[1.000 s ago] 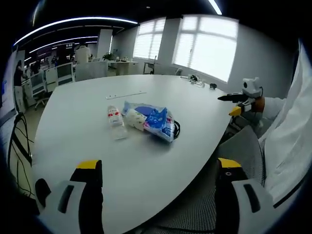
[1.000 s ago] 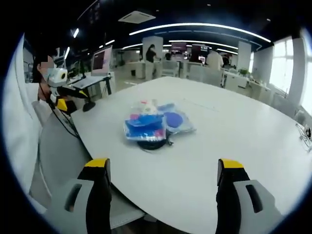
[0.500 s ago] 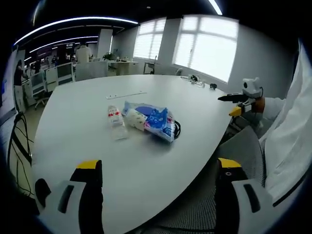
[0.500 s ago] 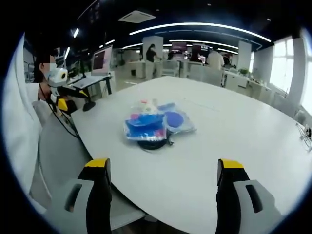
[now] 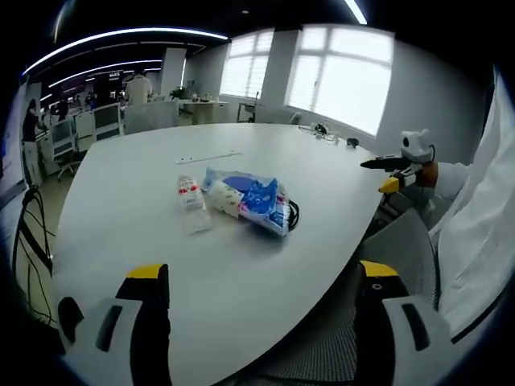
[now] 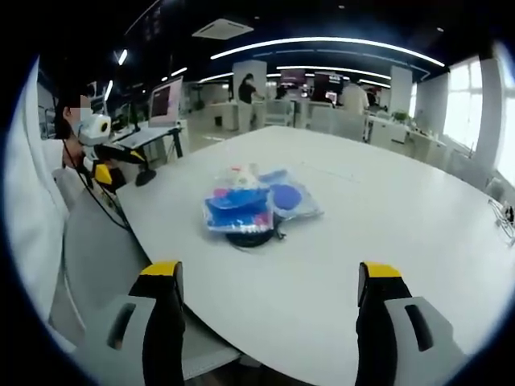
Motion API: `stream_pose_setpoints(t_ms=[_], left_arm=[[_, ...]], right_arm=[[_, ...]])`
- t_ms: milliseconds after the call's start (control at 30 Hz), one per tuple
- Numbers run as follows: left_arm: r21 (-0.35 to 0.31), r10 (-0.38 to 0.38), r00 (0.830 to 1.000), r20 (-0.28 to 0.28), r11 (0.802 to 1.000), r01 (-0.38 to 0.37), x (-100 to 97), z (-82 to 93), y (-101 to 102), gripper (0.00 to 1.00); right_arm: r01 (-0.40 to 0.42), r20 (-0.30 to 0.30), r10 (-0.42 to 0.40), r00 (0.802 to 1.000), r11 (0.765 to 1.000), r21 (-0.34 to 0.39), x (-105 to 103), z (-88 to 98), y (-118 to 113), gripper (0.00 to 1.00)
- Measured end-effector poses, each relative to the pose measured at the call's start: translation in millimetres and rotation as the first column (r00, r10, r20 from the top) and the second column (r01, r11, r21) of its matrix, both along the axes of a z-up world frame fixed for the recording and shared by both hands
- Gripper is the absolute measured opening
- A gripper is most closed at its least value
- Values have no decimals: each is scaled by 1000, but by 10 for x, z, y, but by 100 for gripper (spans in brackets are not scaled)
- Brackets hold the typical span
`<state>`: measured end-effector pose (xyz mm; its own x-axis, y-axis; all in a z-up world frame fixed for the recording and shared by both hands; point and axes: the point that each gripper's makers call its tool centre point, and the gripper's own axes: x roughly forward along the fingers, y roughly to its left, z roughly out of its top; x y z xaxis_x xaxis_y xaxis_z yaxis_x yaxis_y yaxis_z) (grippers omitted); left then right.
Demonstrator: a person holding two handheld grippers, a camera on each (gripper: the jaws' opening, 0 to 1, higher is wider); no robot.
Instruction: Arrange the tabletop items into an orderly group along one side of the table until the central work area is clear of visible clutter.
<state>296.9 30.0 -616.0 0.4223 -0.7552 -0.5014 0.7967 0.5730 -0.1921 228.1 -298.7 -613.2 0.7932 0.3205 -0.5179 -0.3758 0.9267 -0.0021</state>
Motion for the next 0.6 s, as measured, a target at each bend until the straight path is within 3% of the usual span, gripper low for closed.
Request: stream_pose_setpoints(t_ms=[600], left_arm=[[-3,0,1000,8,1000,0,38,48,-67,99]], right_arm=[[-16,19,16,1000,1000,14,90,47,67,87]])
